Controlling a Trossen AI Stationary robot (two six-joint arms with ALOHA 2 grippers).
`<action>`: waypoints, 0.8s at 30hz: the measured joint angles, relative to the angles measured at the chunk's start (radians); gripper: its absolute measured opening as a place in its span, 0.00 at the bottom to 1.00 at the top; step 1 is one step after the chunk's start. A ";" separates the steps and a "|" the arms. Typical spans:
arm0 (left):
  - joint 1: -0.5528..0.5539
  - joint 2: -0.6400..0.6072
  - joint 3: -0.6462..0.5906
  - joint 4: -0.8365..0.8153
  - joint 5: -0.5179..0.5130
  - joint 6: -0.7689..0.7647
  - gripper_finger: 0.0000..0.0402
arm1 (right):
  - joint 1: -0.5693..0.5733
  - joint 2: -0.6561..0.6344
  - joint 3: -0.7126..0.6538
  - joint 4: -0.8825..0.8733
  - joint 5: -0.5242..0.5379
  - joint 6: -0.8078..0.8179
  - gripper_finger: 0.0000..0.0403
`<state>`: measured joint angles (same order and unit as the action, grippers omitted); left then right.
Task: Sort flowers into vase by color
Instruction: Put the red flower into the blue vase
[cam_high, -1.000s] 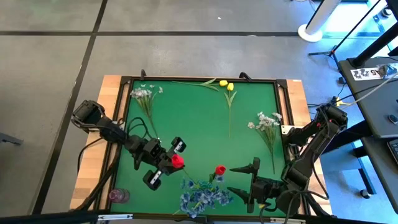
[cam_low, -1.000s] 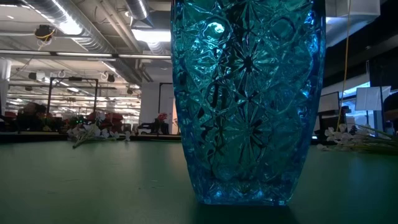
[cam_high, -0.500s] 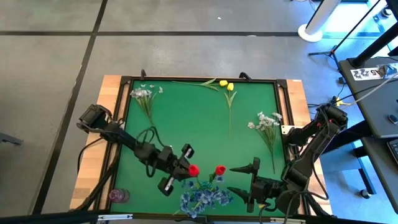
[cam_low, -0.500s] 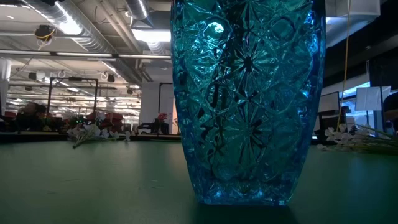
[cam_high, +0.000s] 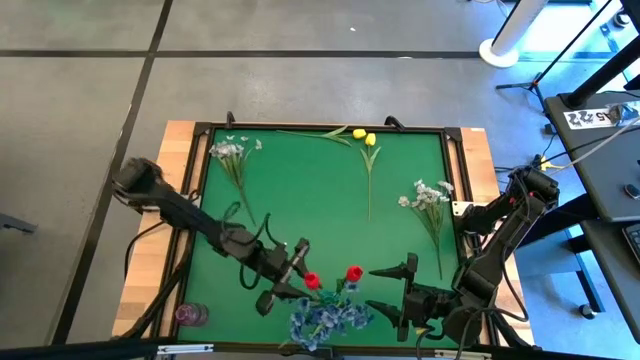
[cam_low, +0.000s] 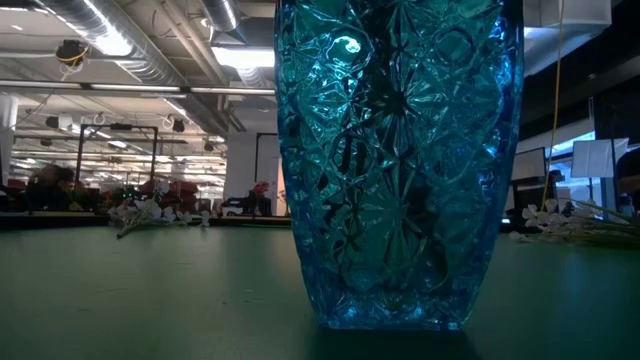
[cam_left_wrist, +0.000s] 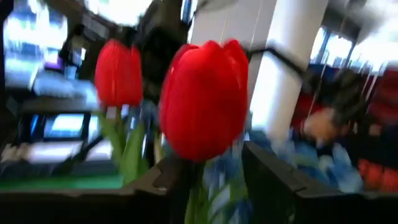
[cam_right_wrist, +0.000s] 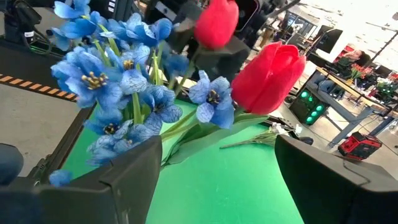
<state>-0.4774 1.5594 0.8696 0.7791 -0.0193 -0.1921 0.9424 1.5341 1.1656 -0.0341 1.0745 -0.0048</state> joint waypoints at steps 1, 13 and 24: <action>0.000 -0.046 0.000 -0.099 0.000 -0.002 0.37 | 0.000 0.000 0.000 0.000 -0.007 0.000 0.77; -0.022 -0.459 0.001 -0.585 -0.051 -0.098 0.39 | 0.000 0.000 0.000 -0.019 -0.020 0.009 0.77; -0.056 -0.204 0.001 -0.338 -0.068 -0.010 0.39 | 0.000 0.000 0.000 -0.021 -0.020 0.020 0.78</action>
<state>-0.5335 1.3551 0.8703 0.4414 -0.0870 -0.2018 0.9421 1.5345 1.1656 -0.0551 1.0550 0.0151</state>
